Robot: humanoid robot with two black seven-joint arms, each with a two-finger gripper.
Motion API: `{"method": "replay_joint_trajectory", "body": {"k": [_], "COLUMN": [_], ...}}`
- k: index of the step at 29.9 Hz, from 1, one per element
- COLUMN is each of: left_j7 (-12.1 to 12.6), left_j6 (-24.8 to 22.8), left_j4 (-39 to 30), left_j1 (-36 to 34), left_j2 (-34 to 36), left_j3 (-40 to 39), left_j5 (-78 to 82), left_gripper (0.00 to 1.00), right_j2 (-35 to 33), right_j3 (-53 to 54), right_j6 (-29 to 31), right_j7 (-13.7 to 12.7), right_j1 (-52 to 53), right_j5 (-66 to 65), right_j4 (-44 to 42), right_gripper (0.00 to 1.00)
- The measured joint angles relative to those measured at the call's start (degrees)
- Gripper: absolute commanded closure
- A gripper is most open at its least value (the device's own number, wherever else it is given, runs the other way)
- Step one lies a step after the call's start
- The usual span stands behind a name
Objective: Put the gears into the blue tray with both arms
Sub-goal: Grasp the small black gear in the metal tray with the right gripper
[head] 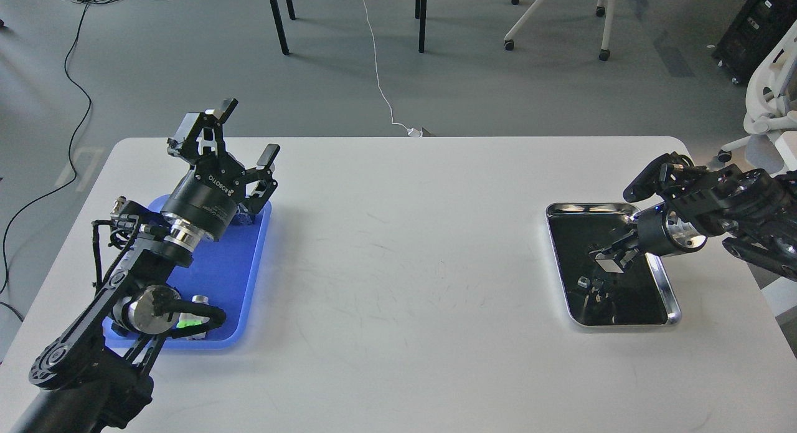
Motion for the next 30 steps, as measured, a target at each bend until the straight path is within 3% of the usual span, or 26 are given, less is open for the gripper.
{"method": "replay_joint_trajectory", "body": {"k": [13,30], "left_j7": [0.0,0.0], "left_j6": [-0.02,-0.03], "left_j4": [-0.44,-0.44], "left_j1": [0.02,0.02], "left_j2": [0.0,0.08], "left_j3": [0.02,0.02], "left_j5": [0.0,0.0], "left_gripper": [0.02,0.02], "right_j2": [1.5,3.74], "right_j3": [0.26,0.18], "right_j6": [-0.26,-0.29], "right_j7": [0.0,-0.01], "right_j1": [-0.46,-1.12], "right_j5": [0.0,0.0], "right_j4": [-1.21,-3.27], "right_gripper": [0.42,0.68]}}
